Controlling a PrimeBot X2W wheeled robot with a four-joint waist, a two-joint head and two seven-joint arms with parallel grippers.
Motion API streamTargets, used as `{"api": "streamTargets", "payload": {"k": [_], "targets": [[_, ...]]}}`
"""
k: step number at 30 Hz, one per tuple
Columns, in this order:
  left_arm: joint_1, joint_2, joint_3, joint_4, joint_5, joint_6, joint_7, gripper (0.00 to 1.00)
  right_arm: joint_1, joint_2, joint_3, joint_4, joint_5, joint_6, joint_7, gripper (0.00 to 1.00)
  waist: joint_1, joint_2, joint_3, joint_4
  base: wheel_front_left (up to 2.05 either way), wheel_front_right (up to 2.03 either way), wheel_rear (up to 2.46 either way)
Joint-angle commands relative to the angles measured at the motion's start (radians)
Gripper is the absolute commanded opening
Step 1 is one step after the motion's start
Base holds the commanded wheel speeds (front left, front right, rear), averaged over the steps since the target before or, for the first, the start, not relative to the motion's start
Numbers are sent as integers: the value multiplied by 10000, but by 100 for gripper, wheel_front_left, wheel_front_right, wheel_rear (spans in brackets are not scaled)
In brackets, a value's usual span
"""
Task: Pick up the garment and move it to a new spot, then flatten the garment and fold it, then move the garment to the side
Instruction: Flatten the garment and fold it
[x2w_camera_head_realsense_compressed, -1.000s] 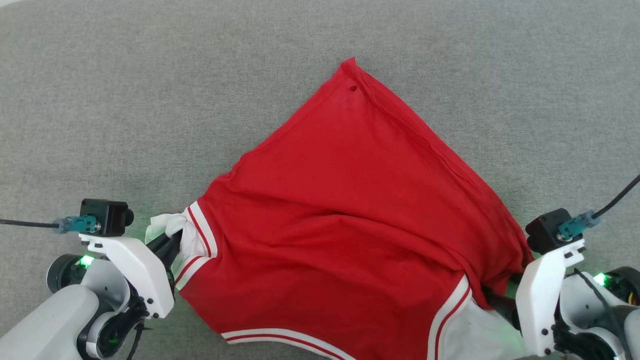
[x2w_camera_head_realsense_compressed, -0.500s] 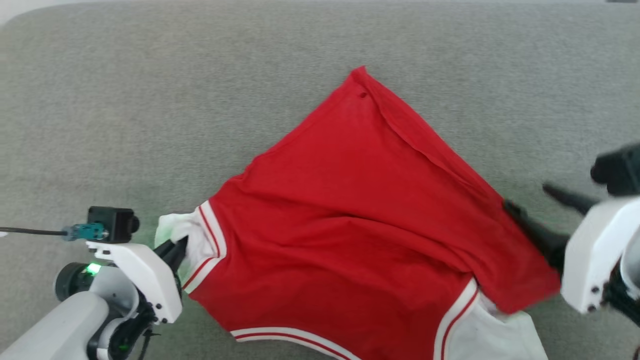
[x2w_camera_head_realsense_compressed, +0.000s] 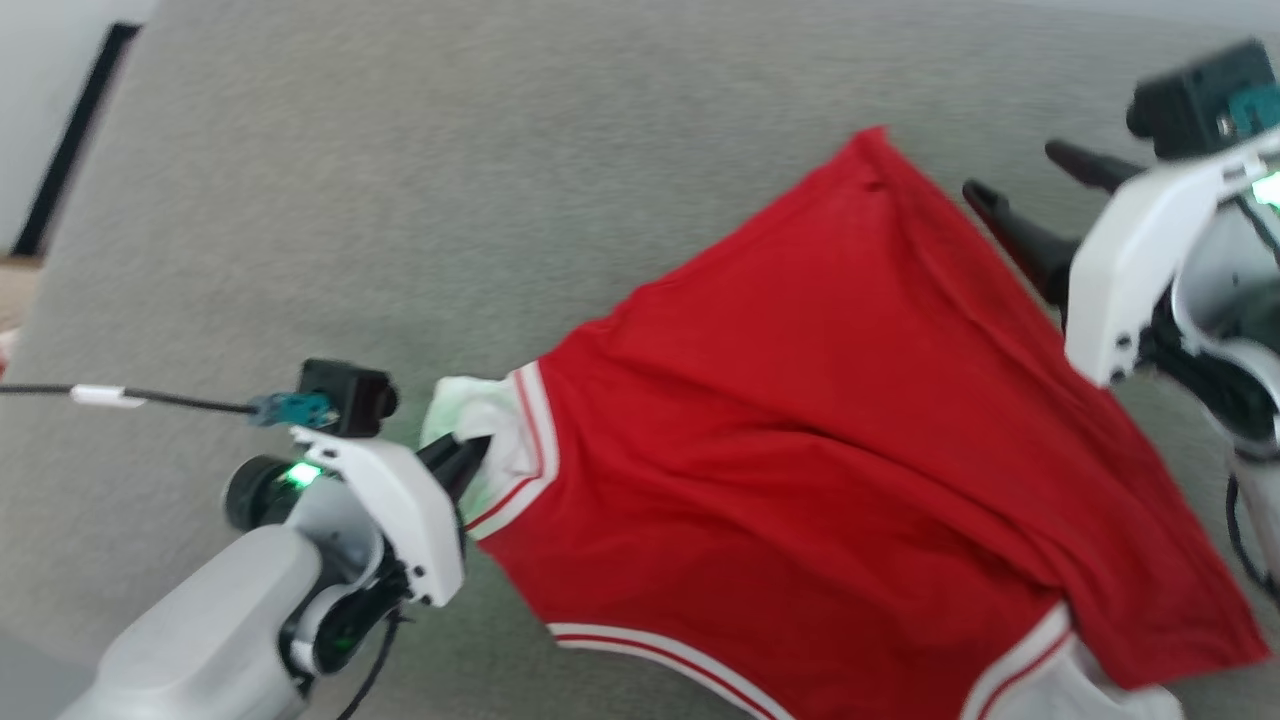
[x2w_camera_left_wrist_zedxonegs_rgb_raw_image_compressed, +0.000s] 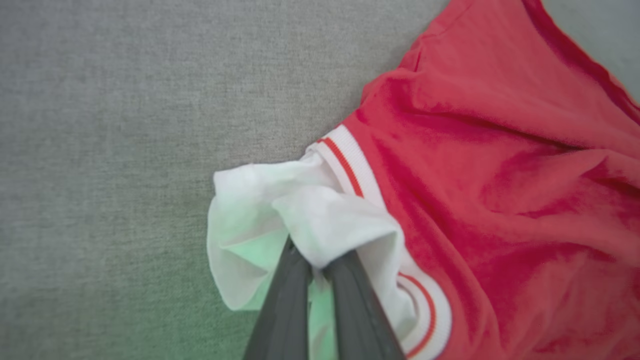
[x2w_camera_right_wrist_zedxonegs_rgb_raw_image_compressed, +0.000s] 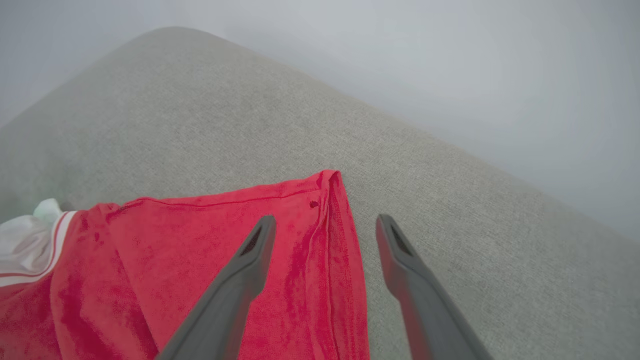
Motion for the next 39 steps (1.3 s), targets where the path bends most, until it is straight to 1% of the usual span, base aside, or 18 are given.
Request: {"api": "streamTargets", "payload": {"k": [1,3,4,8,11,14,16,20,23,25,26,27,30,33,35,39], "targets": [[-277,-228,-100,162,104,-126,33,0,-568,-48,242,804,136,3,-288,100,0,1,222,582,0,0,0],[-494,-473,-200,336,183,-269,47,0,-1139,-160,672,1713,202,3,-408,100,0,1,330,893,0,0,0],[-494,-473,-200,336,183,-269,47,0,-1139,-160,672,1713,202,3,-408,100,0,1,330,893,0,0,0],[-850,-951,-399,732,307,-599,44,0,-2077,-345,1258,3572,316,3,-545,100,0,1,552,1510,0,0,0],[-1077,-1241,-488,1063,361,-830,-3,0,-2610,-471,1749,4868,345,3,-484,100,0,1,716,1893,0,0,0],[-1197,-1507,-554,1372,364,-983,-102,0,-2830,-462,2266,6047,511,3,-258,100,0,1,834,2151,0,0,0],[-1243,-1623,-577,1546,329,-1055,-156,0,-2790,-430,2647,6890,607,3,173,100,0,1,902,2260,0,0,0],[-1294,-1777,-619,1903,280,-1187,-282,0,-2174,-331,3702,8298,932,3,1635,100,0,1,954,2350,0,0,0],[-1371,-1825,-641,2138,249,-1263,-320,0,-2011,-346,4097,8914,1178,6,2490,100,0,1,987,2344,0,0,0],[-1438,-1867,-649,2278,243,-1318,-333,0,-2182,-376,4221,9094,1242,4,2692,100,0,1,1006,2312,0,0,0],[-1496,-1878,-660,2348,238,-1346,-315,0,-2282,-358,4249,9113,1300,3,2676,73,0,1,1003,2288,0,0,0],[-1572,-1865,-657,2413,232,-1361,-297,0,-2421,-350,4264,9117,1348,4,2458,0,0,1,995,2252,0,0,0],[-1818,-1752,-649,2567,223,-1439,-201,0,-3016,-310,4210,8948,1412,3,1894,0,0,1,905,2072,0,0,0],[-2171,-1466,-536,2656,188,-1461,-60,0,-3640,-286,4125,8617,1533,0,1307,0,0,1,753,1794,0,0,0],[-2464,-1188,-483,2628,259,-1497,75,0,-3955,-275,4067,8337,1688,0,976,0,0,1,615,1567,0,0,0],[-3155,-525,-557,2455,530,-1516,481,0,-4437,-475,4088,7547,1999,0,175,0,0,1,301,1058,0,0,0]]}}
